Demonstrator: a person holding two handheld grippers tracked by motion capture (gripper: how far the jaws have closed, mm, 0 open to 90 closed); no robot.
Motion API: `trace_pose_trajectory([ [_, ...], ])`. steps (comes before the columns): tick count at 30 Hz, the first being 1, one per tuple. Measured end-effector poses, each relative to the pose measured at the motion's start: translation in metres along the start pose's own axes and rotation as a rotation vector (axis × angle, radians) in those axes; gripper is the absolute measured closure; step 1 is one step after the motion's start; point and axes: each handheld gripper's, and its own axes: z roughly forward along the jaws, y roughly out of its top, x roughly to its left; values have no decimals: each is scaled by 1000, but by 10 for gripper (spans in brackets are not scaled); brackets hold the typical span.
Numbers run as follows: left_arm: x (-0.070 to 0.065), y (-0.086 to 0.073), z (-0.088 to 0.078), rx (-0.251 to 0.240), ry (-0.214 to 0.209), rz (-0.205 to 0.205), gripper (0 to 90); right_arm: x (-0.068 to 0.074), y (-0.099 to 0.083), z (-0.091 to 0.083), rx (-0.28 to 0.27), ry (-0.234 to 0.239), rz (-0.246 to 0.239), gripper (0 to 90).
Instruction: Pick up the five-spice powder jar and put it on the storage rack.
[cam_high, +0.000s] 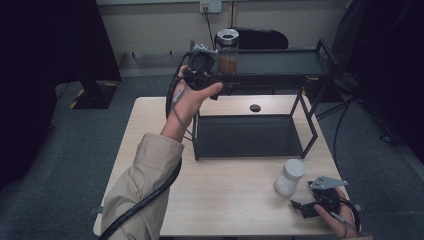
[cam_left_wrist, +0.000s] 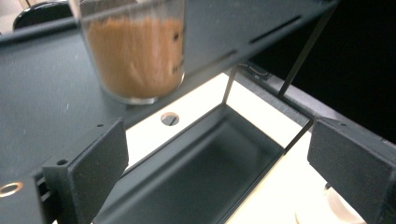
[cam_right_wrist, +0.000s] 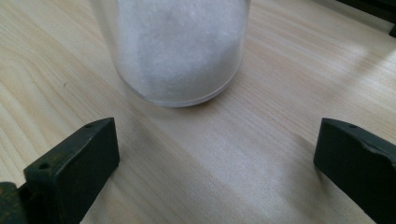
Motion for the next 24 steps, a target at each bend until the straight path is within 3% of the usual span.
trace_pose_trajectory([
  [24,14,-76,3,4,-17,-37,38,0,0,0,0,0,0,0],
])
